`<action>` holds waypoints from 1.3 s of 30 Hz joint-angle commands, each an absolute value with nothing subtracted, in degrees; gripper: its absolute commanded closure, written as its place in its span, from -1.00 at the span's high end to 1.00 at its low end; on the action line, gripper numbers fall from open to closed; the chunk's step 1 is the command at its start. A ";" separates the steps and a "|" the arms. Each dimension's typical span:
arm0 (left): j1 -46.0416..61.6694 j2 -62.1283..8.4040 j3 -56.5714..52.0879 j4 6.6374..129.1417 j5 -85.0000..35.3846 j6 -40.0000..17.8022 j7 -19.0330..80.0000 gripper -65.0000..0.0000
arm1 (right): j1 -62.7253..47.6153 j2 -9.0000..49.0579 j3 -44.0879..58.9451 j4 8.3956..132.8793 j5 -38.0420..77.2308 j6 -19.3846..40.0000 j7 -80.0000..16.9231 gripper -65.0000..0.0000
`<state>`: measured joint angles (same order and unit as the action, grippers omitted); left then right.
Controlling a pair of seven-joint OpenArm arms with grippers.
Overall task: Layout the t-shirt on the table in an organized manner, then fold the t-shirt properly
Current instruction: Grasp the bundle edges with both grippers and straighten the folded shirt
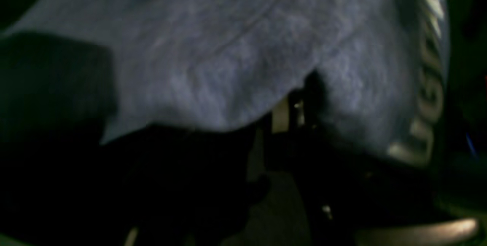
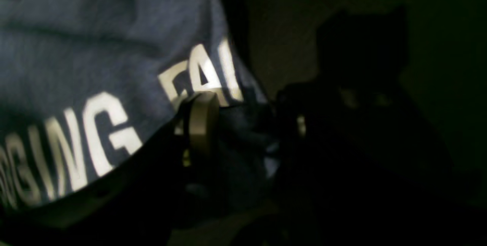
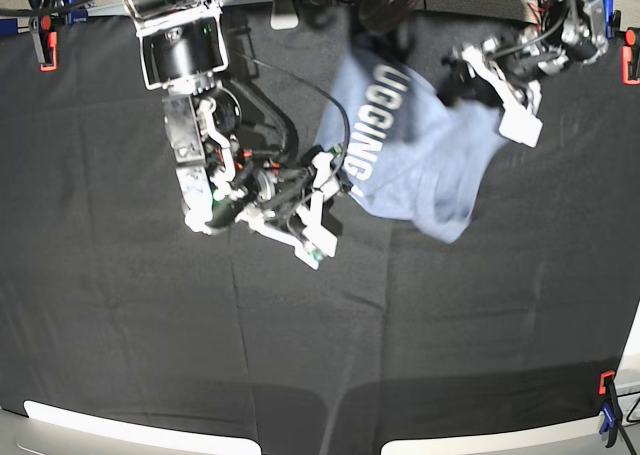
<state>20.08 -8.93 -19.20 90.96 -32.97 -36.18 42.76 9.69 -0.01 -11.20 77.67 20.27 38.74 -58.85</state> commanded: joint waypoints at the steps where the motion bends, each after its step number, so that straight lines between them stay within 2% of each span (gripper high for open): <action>1: 18.94 -9.43 -19.57 91.15 -30.94 -35.05 41.43 -0.48 | 9.74 -0.14 -11.27 78.94 22.35 40.00 -59.90 -0.29; 5: 15.53 -10.37 -19.55 88.68 -25.45 -33.95 39.33 -0.48 | 4.58 -0.16 -11.29 83.11 24.69 40.00 -60.51 -0.29; 13: 8.91 -12.88 -19.44 84.55 -25.54 -34.11 34.68 -0.48 | -9.13 -0.16 -14.00 96.40 27.24 40.00 -60.34 -0.29; 19: 6.63 -13.72 -19.40 84.38 -25.56 -34.26 34.74 -0.48 | -12.71 -0.16 -19.03 100.09 27.27 40.00 -60.29 -0.29; 25: 8.54 -19.42 -19.53 87.85 -31.92 -34.26 37.65 -0.48 | -12.23 -0.03 -13.63 109.60 27.42 40.00 -60.23 -0.29; 29: 11.60 -22.76 -20.05 93.56 -34.13 -34.24 38.22 -0.48 | -8.47 1.85 -7.49 112.09 32.34 40.00 -60.25 -0.24; 33: 16.19 -22.20 -22.57 99.90 -35.09 -34.06 39.68 -0.49 | -3.64 3.68 -3.25 109.36 31.77 40.00 -58.70 -0.03; 39: 26.37 -17.41 -24.82 112.95 -36.12 -34.28 41.01 -0.51 | 5.41 5.45 -3.16 95.88 35.99 40.00 -60.36 -0.03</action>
